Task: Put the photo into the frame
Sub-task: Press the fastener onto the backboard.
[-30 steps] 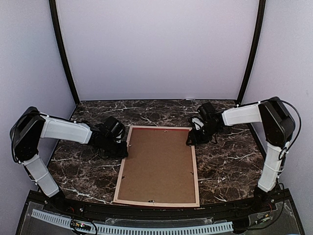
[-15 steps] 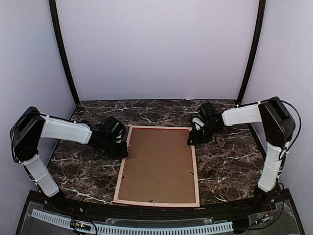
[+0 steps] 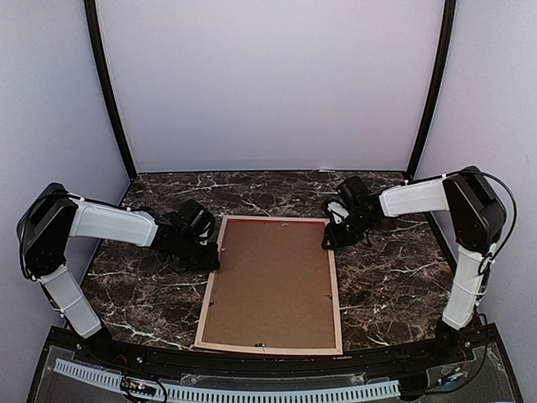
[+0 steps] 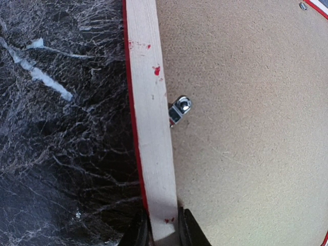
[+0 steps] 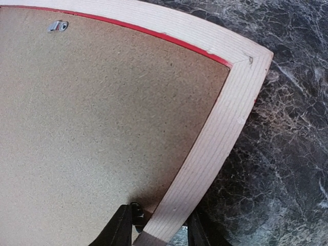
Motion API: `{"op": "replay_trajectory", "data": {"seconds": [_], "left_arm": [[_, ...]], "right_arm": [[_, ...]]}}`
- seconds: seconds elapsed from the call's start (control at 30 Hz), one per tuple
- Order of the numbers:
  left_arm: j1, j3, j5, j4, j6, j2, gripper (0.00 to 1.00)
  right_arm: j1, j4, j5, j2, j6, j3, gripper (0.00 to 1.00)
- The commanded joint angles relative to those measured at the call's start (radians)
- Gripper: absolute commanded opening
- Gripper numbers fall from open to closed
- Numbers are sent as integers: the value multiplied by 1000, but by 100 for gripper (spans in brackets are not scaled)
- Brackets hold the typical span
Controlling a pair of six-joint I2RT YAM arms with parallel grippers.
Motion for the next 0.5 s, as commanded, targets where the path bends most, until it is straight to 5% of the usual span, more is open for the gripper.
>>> {"op": "replay_trajectory", "data": {"seconds": [0.0, 0.33, 0.47], "left_arm": [[-8, -33, 10, -47, 11, 17, 21], [-8, -40, 8, -43, 11, 11, 21], [-8, -41, 6, -42, 5, 6, 21]], "right_arm": [[-1, -7, 38, 21, -46, -11, 36], [-16, 11, 28, 45, -95, -1, 25], [-34, 21, -28, 40, -81, 15, 31]]}}
